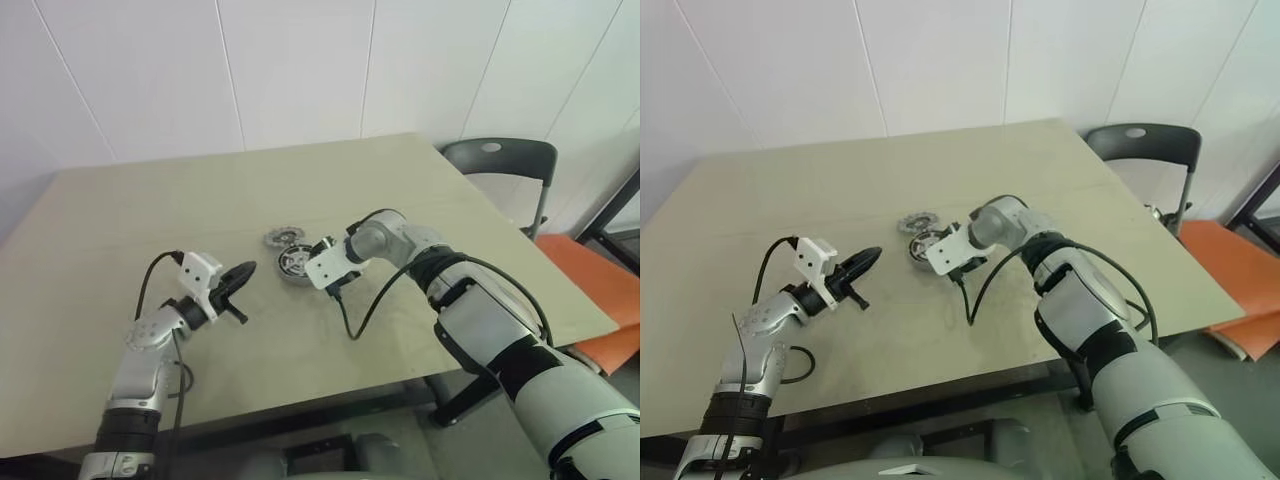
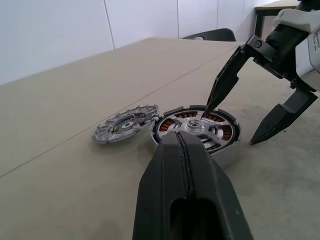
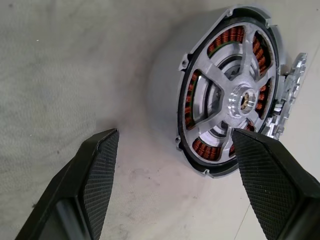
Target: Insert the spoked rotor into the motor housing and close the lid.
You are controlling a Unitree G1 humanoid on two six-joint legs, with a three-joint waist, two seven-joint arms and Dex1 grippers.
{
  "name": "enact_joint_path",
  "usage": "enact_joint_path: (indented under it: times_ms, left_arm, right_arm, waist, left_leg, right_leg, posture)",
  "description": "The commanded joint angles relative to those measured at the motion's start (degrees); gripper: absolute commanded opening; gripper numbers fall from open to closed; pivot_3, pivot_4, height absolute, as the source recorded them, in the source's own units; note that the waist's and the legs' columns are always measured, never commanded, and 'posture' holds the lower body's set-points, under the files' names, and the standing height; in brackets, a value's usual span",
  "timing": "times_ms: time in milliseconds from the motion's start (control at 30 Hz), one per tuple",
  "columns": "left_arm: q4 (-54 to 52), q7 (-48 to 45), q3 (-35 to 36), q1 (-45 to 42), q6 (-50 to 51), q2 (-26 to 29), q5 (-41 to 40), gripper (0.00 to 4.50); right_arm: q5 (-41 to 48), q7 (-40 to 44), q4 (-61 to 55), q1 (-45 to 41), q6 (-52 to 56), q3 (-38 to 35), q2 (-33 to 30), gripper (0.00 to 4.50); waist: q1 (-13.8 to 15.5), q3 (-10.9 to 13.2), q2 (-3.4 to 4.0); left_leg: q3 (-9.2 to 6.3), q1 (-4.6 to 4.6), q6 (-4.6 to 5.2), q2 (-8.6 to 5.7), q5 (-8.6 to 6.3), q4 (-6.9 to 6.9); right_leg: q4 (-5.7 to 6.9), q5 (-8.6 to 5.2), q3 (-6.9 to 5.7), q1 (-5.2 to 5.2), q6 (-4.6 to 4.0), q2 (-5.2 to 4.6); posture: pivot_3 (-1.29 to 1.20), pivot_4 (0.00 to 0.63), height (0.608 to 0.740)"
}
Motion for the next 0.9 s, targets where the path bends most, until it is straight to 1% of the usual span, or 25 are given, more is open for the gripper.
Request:
enact_joint_path:
  times_ms: [33, 167, 267, 333, 367, 500, 567, 600, 733, 900]
  left_arm:
    - [-1.2, 0.2, -0.1, -0.8, 0.1, 0.4, -0.1, 0.00]
    - [-1.3, 0.1, 0.0, -0.6, 0.2, 0.5, -0.1, 0.00]
    - [-1.4, 0.2, 0.1, -0.5, 0.4, 0.6, -0.1, 0.00]
    - [-1.4, 0.2, 0.1, -0.5, 0.4, 0.6, -0.1, 0.00]
    - [-1.3, 0.3, 0.1, -0.6, 0.4, 0.6, -0.1, 0.00]
    - [-1.1, 0.4, 0.0, -0.8, 0.2, 0.5, 0.1, 0.00]
    - [-1.1, 0.5, 0.0, -0.8, 0.1, 0.4, 0.2, 0.00]
    - [-1.1, 0.6, 0.0, -0.9, 0.1, 0.4, 0.2, 0.00]
    - [-1.0, 0.8, 0.0, -0.6, 0.0, 0.5, 0.5, 0.00]
    - [-0.9, 1.3, 0.1, -0.3, -0.2, 0.3, 0.8, 0.00]
  right_arm:
    - [-0.2, -1.6, -0.3, -1.2, 0.4, -0.3, 1.2, 3.76]
    - [-0.4, -1.9, 0.1, -1.6, 0.6, -0.4, 0.9, 3.76]
    - [-0.1, -0.7, 0.4, -1.4, 0.5, -0.5, 0.7, 3.20]
    - [0.1, -0.1, 0.3, -1.3, 0.4, -0.6, 0.5, 2.62]
    - [0.2, -0.1, 0.3, -1.3, 0.4, -0.6, 0.5, 2.22]
    - [0.5, 0.6, 0.1, -1.2, 0.3, -1.0, 0.0, 0.88]
    - [1.2, 0.7, -0.2, -0.8, 0.6, -1.6, -0.1, 0.31]
    - [2.0, 1.4, -0.3, -0.4, 1.0, -2.4, -0.1, 0.14]
    - [7.5, 7.0, -2.4, 1.9, 3.0, -6.4, 0.4, 0.10]
    - [10.5, 12.2, -8.0, 4.3, 7.1, -8.7, -1.3, 0.10]
  waist:
    - [-0.2, 0.0, 0.00]
    - [-0.7, 0.0, 0.01]
    - [-0.9, 0.0, 0.01]
    - [-1.0, 0.0, 0.02]
    - [-1.0, 0.0, 0.02]
    - [-1.1, 0.0, 0.01]
    - [-1.1, 0.0, 0.02]
    - [-1.1, 0.0, 0.02]
    - [-1.1, 0.0, 0.02]
    - [-1.0, 0.0, 0.03]
  left_leg:
    - [-0.01, 0.01, 0.00, 0.01, 0.00, 0.00]
    - [-0.02, 0.01, 0.00, 0.02, 0.00, 0.00]
    - [-0.02, -0.01, 0.00, 0.01, 0.00, 0.00]
    - [-0.02, -0.03, 0.00, 0.00, 0.00, 0.00]
    - [-0.02, -0.04, 0.00, 0.00, 0.00, 0.00]
    - [-0.03, -0.03, 0.00, 0.00, 0.00, -0.01]
    - [-0.03, 0.04, 0.00, 0.01, 0.00, -0.01]
    - [-0.03, 0.05, 0.00, 0.01, 0.00, -0.01]
    - [-0.06, 0.04, 0.00, 0.01, 0.00, 0.00]
    - [-0.05, -0.06, 0.00, 0.00, 0.00, -0.04]
  right_leg:
    - [0.02, 0.00, 0.00, 0.00, 0.00, 0.02]
    - [0.05, 0.00, 0.00, 0.00, 0.00, 0.03]
    - [0.02, 0.00, 0.00, 0.00, 0.00, 0.01]
    - [0.00, 0.00, 0.00, -0.01, 0.00, 0.00]
    - [0.00, 0.00, 0.00, -0.02, 0.01, 0.00]
    - [-0.01, 0.00, 0.00, -0.01, 0.01, -0.01]
    - [0.00, 0.00, 0.00, 0.04, 0.00, 0.00]
    - [0.01, 0.00, 0.00, 0.05, 0.00, 0.00]
    - [0.02, 0.00, 0.00, 0.05, 0.01, 0.03]
    - [-0.07, 0.00, 0.00, -0.01, 0.02, -0.02]
  posture:
    - [0.00, 0.000, 0.740]
    - [0.00, 0.000, 0.740]
    - [0.00, 0.000, 0.740]
    - [0.00, 0.000, 0.740]
    - [0.00, 0.000, 0.740]
    - [0.00, 0.000, 0.740]
    - [0.00, 0.000, 0.740]
    - [0.00, 0.000, 0.740]
    - [0.00, 0.000, 0.740]
    - [0.00, 0.000, 0.740]
